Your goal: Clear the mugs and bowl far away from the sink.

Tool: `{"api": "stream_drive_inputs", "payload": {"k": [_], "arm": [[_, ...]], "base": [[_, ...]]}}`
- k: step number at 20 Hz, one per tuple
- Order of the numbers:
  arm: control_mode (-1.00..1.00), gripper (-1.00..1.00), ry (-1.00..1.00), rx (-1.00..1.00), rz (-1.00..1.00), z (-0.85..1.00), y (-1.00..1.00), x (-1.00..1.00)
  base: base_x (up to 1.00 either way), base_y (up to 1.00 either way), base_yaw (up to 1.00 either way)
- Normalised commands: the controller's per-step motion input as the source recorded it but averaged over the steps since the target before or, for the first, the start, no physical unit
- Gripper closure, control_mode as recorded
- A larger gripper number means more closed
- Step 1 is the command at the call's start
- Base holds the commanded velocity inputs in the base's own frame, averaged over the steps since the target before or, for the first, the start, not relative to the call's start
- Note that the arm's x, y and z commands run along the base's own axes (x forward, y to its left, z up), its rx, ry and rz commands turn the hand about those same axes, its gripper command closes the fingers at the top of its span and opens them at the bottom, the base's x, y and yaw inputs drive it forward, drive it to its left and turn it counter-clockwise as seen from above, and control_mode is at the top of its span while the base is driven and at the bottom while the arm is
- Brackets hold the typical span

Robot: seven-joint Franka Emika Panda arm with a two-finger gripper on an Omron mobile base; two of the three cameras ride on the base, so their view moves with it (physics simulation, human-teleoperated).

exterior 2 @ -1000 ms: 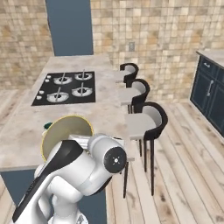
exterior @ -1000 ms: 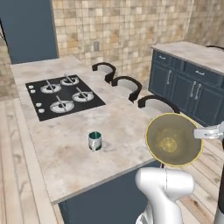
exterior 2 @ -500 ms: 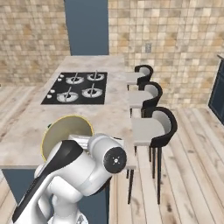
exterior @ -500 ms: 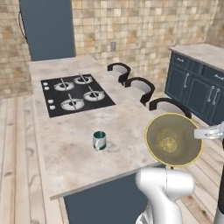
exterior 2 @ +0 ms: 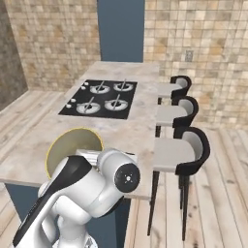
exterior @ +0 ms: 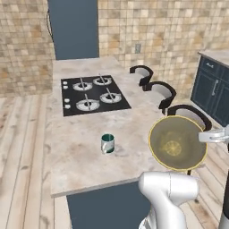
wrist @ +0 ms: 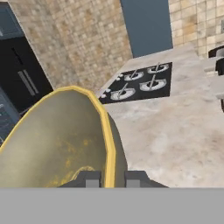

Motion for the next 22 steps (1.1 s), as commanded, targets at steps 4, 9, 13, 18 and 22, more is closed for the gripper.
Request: {"api": "stream_drive_inputs", "payload": {"k": [4,9,13,18,22], "arm": [[1.00,1.00,0.00,0.00,0.00,0.00,0.00,0.00],[1.00,1.00,0.00,0.00,0.00,0.00,0.00,0.00],[1.00,1.00,0.00,0.00,0.00,0.00,0.00,0.00],[-1.00,1.00,0.17,0.04,0.13,-0.03,-0.16,0.42],[-1.00,1.00,0.27,0.07,0.09,-0.05,-0.33,0.63]], "base": [[0.92,-0.36,0.31],[0.85,-0.46,0.34],[0.81,-0.47,0.35],[0.32,-0.15,0.13],[0.00,0.00,0.00]]}}
